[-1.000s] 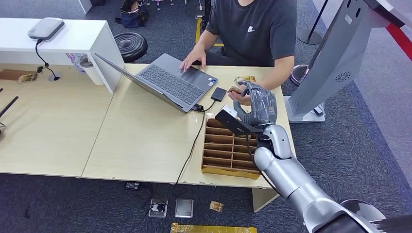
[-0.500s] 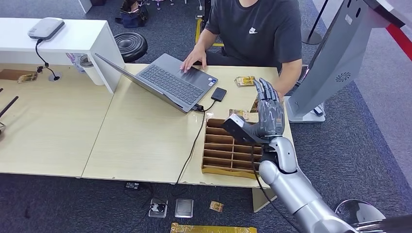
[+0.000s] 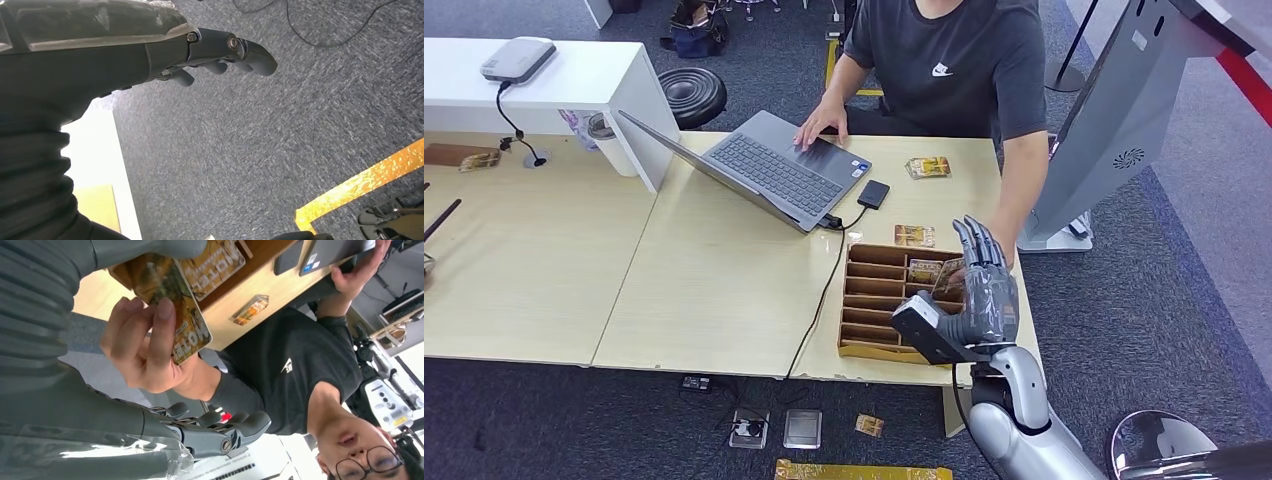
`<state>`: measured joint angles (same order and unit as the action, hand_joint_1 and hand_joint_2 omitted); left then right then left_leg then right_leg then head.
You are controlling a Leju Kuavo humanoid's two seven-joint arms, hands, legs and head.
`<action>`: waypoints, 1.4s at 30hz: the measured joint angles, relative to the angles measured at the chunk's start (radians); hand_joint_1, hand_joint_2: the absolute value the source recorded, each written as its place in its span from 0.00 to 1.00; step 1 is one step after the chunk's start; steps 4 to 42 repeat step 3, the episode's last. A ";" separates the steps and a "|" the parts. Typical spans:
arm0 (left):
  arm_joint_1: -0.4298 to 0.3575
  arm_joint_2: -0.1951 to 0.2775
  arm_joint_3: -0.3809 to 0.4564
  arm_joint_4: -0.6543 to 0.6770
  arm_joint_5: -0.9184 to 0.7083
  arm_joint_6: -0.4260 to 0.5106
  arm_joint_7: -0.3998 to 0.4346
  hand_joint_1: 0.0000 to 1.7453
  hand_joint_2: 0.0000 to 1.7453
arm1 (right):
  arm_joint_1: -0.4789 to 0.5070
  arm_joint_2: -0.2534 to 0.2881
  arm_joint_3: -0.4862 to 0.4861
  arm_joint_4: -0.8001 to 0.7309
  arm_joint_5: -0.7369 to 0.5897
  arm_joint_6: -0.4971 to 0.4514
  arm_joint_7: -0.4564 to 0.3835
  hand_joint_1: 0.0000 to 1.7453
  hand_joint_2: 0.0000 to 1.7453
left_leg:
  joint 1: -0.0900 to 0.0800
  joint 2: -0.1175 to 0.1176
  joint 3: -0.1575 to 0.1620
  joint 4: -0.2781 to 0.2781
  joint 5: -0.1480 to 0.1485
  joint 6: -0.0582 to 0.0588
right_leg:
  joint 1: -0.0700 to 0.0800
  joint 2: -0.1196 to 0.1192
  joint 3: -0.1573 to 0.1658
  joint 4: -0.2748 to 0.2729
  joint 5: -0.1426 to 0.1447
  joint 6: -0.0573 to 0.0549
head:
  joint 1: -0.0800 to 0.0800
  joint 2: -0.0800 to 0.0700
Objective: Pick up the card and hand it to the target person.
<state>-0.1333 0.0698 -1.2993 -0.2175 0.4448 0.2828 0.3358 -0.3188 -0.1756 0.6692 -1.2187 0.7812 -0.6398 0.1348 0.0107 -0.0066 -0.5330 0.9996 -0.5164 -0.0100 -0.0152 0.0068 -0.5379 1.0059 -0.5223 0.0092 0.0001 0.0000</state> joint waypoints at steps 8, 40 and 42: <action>0.000 0.000 0.000 0.000 0.000 0.001 0.001 0.00 1.00 | 0.019 -0.001 0.002 -0.014 -0.011 -0.005 -0.011 0.27 1.00 | 0.000 0.000 0.000 0.000 0.000 0.000 | 0.000 0.000 0.000 0.000 0.000 0.000 | 0.000 0.000; 0.000 0.000 0.000 0.000 0.000 0.001 0.001 0.00 1.00 | 0.019 -0.001 0.002 -0.014 -0.011 -0.005 -0.011 0.27 1.00 | 0.000 0.000 0.000 0.000 0.000 0.000 | 0.000 0.000 0.000 0.000 0.000 0.000 | 0.000 0.000; 0.000 0.000 0.000 0.000 0.000 0.001 0.001 0.00 1.00 | 0.019 -0.001 0.002 -0.014 -0.011 -0.005 -0.011 0.27 1.00 | 0.000 0.000 0.000 0.000 0.000 0.000 | 0.000 0.000 0.000 0.000 0.000 0.000 | 0.000 0.000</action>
